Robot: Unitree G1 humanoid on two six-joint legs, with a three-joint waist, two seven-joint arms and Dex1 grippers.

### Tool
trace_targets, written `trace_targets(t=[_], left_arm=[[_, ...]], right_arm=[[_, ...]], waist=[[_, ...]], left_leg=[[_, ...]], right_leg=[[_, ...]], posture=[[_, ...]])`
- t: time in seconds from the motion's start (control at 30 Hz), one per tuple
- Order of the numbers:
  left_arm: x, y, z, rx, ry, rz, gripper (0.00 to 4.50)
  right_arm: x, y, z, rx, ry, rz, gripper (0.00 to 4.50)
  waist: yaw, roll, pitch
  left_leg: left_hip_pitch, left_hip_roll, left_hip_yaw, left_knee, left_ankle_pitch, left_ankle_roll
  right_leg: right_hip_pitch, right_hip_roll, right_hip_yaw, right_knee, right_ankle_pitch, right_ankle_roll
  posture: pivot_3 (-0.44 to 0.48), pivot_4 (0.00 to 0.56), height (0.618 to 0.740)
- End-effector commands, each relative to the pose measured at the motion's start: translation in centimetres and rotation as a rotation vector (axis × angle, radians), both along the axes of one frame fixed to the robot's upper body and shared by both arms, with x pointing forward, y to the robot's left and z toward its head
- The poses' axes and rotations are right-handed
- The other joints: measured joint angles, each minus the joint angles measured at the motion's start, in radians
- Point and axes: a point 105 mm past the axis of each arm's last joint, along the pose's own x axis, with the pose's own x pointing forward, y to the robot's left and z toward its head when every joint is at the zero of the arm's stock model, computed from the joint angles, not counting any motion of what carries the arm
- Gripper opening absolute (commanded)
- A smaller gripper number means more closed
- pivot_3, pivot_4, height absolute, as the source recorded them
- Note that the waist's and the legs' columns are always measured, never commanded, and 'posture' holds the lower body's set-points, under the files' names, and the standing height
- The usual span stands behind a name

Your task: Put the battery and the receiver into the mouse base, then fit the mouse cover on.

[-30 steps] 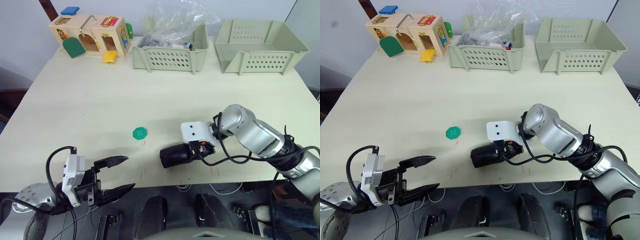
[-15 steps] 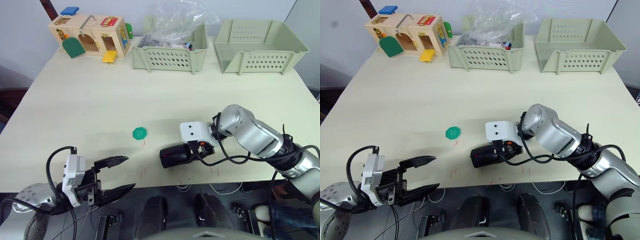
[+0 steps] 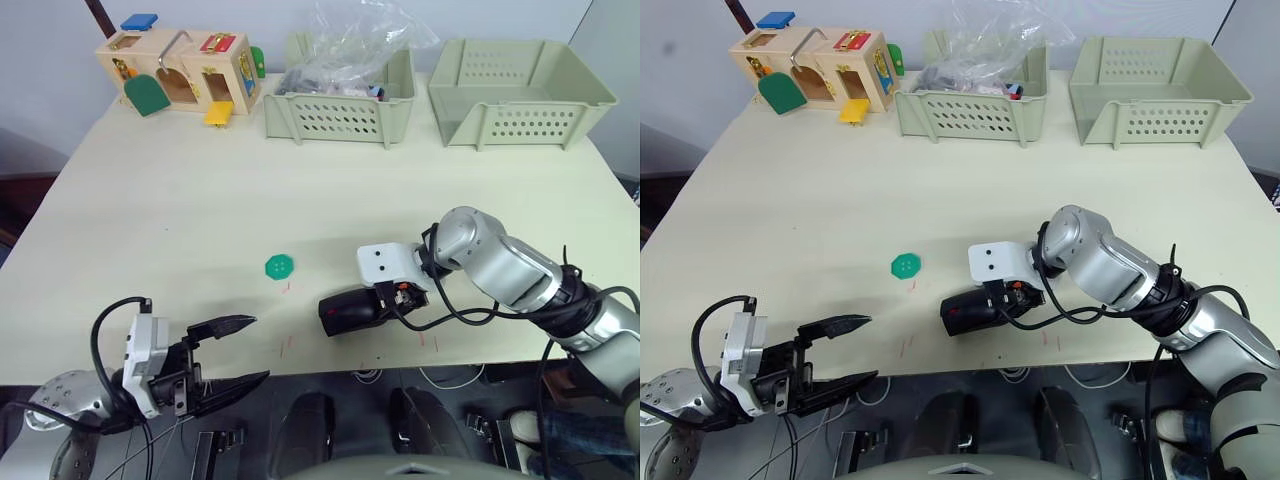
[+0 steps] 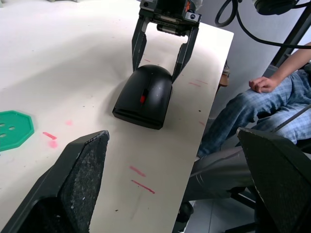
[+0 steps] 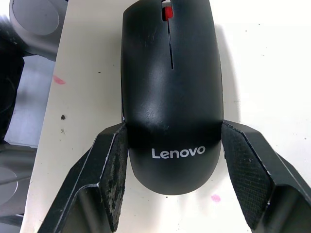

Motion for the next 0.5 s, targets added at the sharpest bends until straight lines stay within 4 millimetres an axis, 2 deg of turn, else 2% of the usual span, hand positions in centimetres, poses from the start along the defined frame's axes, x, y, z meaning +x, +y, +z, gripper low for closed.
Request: trace_targets(t=[0.03,0.5], left_arm=[[-0.21,0.02,0.0,0.007,-0.014,-0.012,4.5],[-0.2,0.4,-0.25,0.01,-0.015,-0.015,4.5]], right_arm=[[0.07,0.16,0.3,-0.007,-0.017,0.014,2.39],[0.03,0.21,0.32,0.005,-0.006,0.002,2.39]], waist=[[0.0,0.0,0.0],[0.0,0.0,0.0]], left_leg=[[0.0,0.0,0.0,0.0,0.0,0.0],[0.0,0.0,0.0,0.0,0.0,0.0]], right_leg=[[0.0,0.0,0.0,0.0,0.0,0.0],[0.0,0.0,0.0,0.0,0.0,0.0]], posture=[[0.0,0.15,0.74],[0.0,0.15,0.74]])
